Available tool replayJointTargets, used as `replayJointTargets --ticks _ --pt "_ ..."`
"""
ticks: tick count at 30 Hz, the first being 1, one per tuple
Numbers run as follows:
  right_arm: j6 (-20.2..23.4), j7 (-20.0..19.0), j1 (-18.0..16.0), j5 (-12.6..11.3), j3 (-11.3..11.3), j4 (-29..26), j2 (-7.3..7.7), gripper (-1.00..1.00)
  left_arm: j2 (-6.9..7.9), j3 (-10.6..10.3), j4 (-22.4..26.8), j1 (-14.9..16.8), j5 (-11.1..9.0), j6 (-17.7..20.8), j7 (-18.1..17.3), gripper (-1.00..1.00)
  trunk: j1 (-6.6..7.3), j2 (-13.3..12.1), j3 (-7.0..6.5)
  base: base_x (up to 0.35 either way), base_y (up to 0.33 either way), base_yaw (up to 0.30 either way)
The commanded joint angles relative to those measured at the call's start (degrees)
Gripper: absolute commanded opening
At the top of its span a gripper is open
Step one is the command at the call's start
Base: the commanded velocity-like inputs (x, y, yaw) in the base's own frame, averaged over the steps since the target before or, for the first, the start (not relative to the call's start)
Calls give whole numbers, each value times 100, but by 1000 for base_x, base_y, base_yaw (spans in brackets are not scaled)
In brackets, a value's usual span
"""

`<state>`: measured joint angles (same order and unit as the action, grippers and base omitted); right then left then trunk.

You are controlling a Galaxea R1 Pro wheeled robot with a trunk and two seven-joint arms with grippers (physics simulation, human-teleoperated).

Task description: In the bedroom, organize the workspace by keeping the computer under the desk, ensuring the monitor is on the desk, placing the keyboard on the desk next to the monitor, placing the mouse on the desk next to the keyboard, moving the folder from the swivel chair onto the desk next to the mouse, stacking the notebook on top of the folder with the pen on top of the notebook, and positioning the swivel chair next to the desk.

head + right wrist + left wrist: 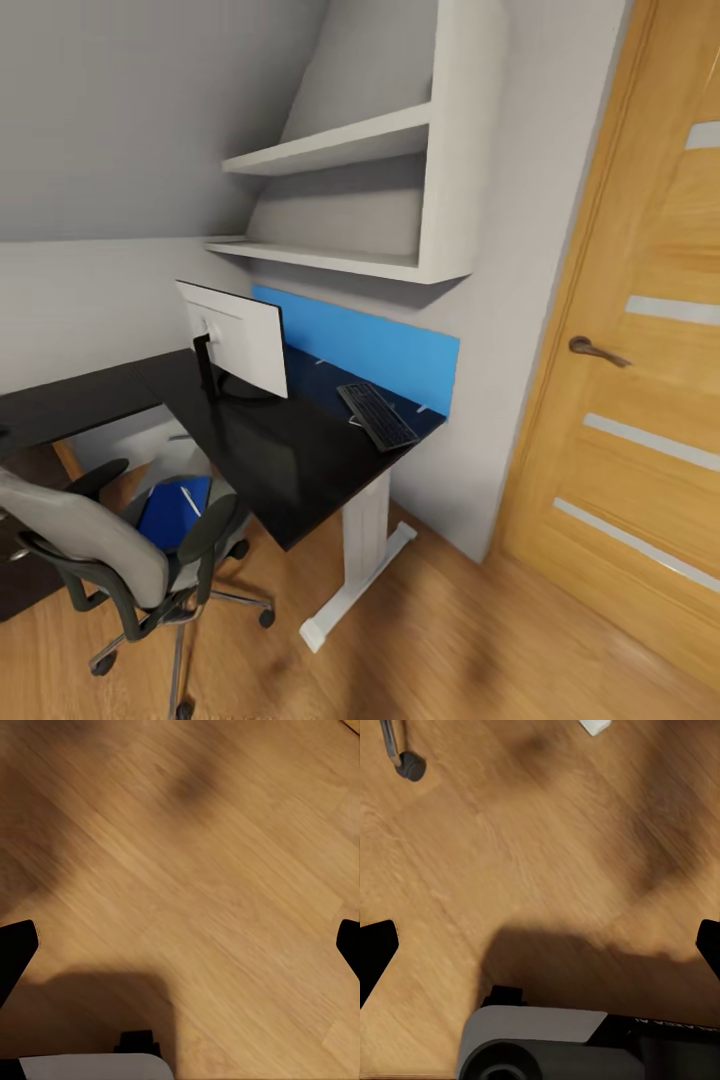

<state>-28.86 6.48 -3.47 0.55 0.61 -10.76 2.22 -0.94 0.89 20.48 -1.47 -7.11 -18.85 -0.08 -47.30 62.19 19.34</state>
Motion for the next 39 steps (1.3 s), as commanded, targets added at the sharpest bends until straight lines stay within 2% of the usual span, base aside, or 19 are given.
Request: replayJointTargets --ticks 1,8,11,13,16,39 --pt "-16 20 -4 7 9 4 -1 100 -2 8 7 -3 -28 -2 -1 100 -1 4 7 0 0 276" --pt "-18 20 -4 9 20 4 -2 100 -5 8 -93 -3 -28 3 -1 100 -1 4 22 0 0 277" --pt "-16 21 -4 7 124 4 -2 100 -3 8 -131 -3 -28 2 -1 100 -1 4 29 0 0 277" --pt "-15 33 -3 7 306 9 -2 100 -3 8 -147 -3 -28 1 -1 100 -1 4 33 0 0 276" --pt "-15 36 -4 7 345 12 -2 100 5 8 -149 -3 -31 -3 -1 100 -1 4 40 0 0 276" --pt "-22 37 -2 7 416 13 -2 100 -3 8 -150 -3 -32 -5 -1 100 -1 4 96 0 0 276"
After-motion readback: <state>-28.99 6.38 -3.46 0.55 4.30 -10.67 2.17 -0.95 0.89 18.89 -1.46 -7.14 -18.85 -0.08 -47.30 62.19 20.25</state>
